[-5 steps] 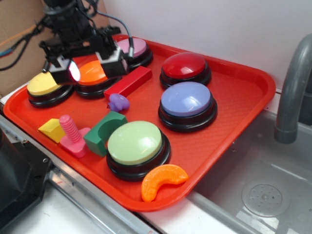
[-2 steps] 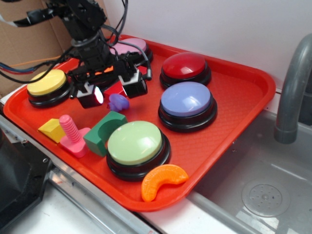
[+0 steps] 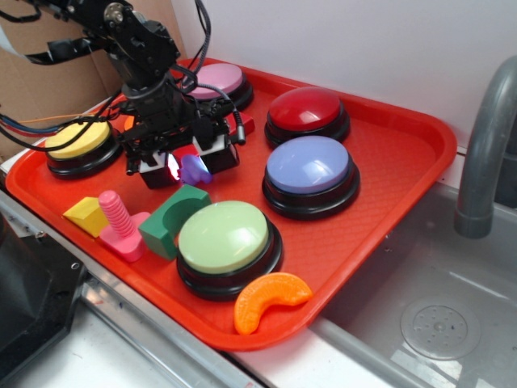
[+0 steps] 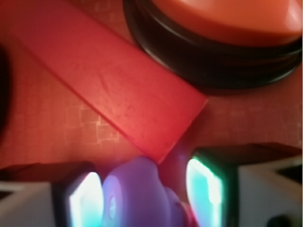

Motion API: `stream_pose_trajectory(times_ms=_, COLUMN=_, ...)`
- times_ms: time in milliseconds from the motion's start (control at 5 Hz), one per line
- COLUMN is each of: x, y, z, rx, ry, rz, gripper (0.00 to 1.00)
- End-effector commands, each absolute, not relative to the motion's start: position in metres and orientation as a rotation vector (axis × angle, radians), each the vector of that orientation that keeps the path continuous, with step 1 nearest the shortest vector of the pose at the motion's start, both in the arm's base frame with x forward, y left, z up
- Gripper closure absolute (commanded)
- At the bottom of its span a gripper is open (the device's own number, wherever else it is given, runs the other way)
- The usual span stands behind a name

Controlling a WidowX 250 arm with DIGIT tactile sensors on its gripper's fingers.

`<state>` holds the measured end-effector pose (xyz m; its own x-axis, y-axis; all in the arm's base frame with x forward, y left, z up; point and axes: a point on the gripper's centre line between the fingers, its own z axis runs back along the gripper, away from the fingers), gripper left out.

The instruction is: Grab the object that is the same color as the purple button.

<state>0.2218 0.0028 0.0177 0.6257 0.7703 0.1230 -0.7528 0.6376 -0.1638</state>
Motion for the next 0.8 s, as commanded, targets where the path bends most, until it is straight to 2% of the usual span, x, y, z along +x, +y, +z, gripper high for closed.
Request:
stream_pose_trajectory(times_ms=0, x=0.226, y=0.011, z=0.046, rx=-0.07, ry=-0.121, rz=0.681, gripper=1.0)
stream_pose_trajectory(times_ms=200, x=0.228, y=0.013, z=0.076, rx=-0.048, ry=-0.148, rz=0.572, gripper=1.0)
stream_pose_trajectory(times_ms=400, x=0.236, y=0.013, z=0.12, rx=-0.001, ry=-0.099, rz=0.334, gripper=1.0)
stream_pose_trajectory(times_ms=600, x=0.239, y=0.014, z=0.156, rx=0.044, ry=-0.104, rz=0.225, gripper=1.0)
